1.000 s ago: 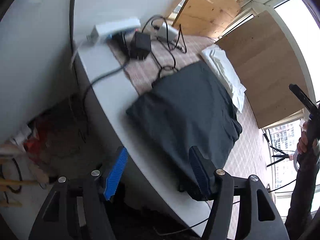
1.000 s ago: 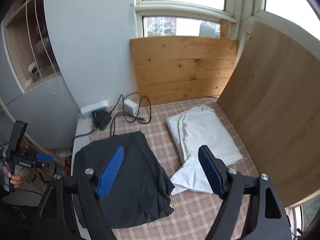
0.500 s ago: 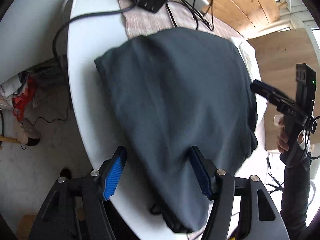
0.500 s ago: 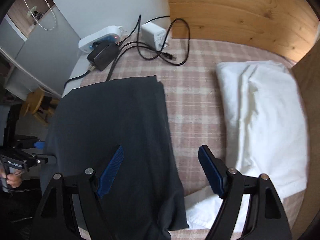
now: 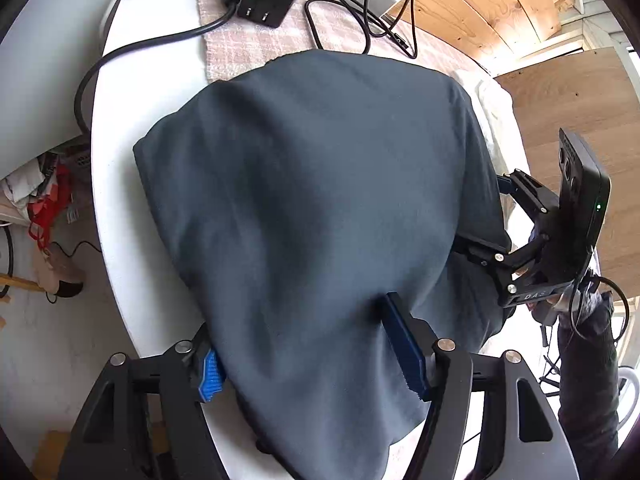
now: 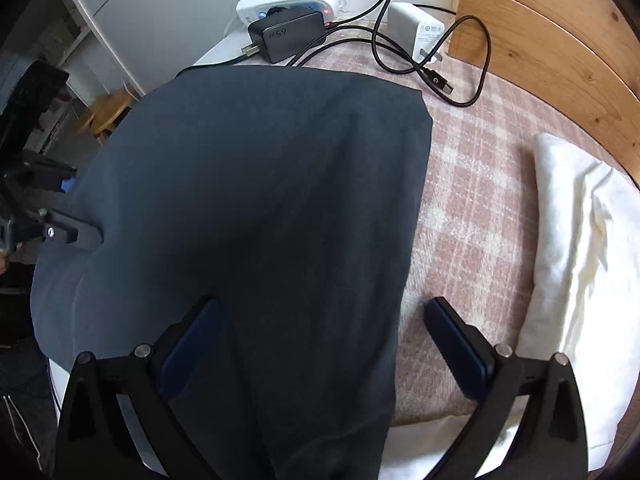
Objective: Fold clothes
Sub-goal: 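Grasp the folded trousers with both grippers and lift them up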
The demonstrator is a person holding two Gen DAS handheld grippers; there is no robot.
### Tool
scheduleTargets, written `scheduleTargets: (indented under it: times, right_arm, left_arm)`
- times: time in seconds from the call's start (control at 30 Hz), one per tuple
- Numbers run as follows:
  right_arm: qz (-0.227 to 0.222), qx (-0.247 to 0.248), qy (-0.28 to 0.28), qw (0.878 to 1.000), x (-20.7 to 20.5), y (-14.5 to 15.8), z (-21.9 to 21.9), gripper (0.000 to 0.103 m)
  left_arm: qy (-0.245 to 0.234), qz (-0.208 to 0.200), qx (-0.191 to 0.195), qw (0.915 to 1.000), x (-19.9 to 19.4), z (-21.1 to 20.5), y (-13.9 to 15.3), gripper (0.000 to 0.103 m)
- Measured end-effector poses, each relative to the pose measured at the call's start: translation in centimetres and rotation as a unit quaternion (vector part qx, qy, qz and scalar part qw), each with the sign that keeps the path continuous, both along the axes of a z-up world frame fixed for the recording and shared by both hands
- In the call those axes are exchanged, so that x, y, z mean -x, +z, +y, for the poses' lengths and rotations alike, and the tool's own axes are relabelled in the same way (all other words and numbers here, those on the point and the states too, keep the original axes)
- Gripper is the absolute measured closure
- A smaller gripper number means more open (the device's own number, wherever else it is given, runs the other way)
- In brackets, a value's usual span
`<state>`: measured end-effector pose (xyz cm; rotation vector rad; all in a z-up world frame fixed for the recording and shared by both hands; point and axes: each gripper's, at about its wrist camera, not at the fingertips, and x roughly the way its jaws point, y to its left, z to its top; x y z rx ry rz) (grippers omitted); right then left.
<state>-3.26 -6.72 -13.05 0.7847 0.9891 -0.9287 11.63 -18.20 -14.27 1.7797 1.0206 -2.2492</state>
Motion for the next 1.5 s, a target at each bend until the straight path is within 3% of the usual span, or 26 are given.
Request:
scheduleTargets:
  times: [0.07, 0.13, 0.17, 0.2, 0.23, 0.27, 0.33, 0.4, 0.43, 0.6, 0.73, 0.87, 1.13, 1.3, 1.4, 1.5]
  right_arm:
    - [-0.005, 0.002, -0.003, 1.000, 0.0, -0.1, 0.0, 0.001]
    - [-0.006, 0.004, 0.002, 1.000, -0.1, -0.1, 0.1, 0.011]
    - [-0.009, 0.007, 0.011, 1.000, -0.4, 0.0, 0.2, 0.027]
    - [-0.012, 0.010, 0.021, 1.000, -0.7, 0.2, 0.4, 0.050]
    - [-0.019, 0.008, 0.029, 0.999, -1.1, 0.3, 0.4, 0.059]
    - [-0.015, 0.008, 0.028, 0.999, -1.5, 0.2, 0.5, 0.064]
    - [0.003, 0.018, 0.029, 0.999, -2.4, 0.0, 0.6, 0.068]
    - [-0.003, 0.015, 0.018, 1.000, -2.7, 0.0, 0.6, 0.084]
    - [-0.011, 0.013, 0.009, 1.000, -2.9, 0.1, 0.7, 0.087]
    - [-0.013, 0.033, 0.010, 0.999, -4.8, 1.4, 1.4, 0.092]
    - [-0.062, 0.049, 0.001, 0.997, -6.3, 3.8, 2.7, 0.092]
    - [-0.078, 0.053, 0.000, 0.996, -7.9, 5.1, 3.6, 0.092]
    - [-0.113, 0.053, -0.033, 0.992, -11.1, 6.8, 6.0, 0.092]
    - [-0.085, 0.075, -0.076, 0.991, -11.1, 10.5, 8.8, 0.092]
    - [-0.077, 0.074, -0.109, 0.988, -10.5, 12.0, 10.9, 0.092]
    - [-0.033, 0.091, -0.128, 0.987, -10.2, 13.6, 13.1, 0.092]
  left_arm:
    - [-0.006, 0.002, 0.008, 0.9999, 0.0, 0.5, 0.1, 0.039]
    - [-0.008, 0.003, 0.022, 0.9997, 0.0, 1.0, 0.3, 0.044]
    - [-0.005, 0.005, 0.026, 0.9996, -0.1, 1.1, 0.3, 0.050]
    - [0.000, 0.009, 0.026, 0.9996, -0.3, 1.1, 0.3, 0.053]
    - [0.005, 0.015, 0.022, 0.9996, -0.4, 1.2, 0.2, 0.060]
    - [0.007, 0.022, 0.019, 0.9996, -0.5, 1.3, 0.1, 0.070]
    - [0.013, 0.037, 0.011, 0.9992, -0.8, 1.4, -0.1, 0.078]
    - [0.019, 0.044, 0.004, 0.9988, -1.0, 1.1, -0.3, 0.081]
    - [0.023, 0.047, -0.002, 0.9986, -1.1, 1.0, -0.3, 0.084]
    - [0.025, 0.056, -0.005, 0.9981, -1.8, 0.1, 0.2, 0.088]
    - [0.020, 0.064, -0.015, 0.9976, -4.0, -1.7, 1.0, 0.089]
    - [0.021, 0.066, -0.009, 0.9975, -6.2, -3.0, 2.1, 0.090]
    - [-0.012, 0.099, -0.012, 0.9949, -9.5, -4.6, 6.5, 0.090]
    - [-0.061, 0.145, -0.024, 0.9873, -10.0, -3.2, 9.6, 0.090]
    - [-0.102, 0.151, -0.044, 0.9822, -9.1, -1.1, 9.7, 0.090]
    - [-0.143, 0.152, -0.077, 0.9749, -8.3, 1.2, 9.6, 0.090]
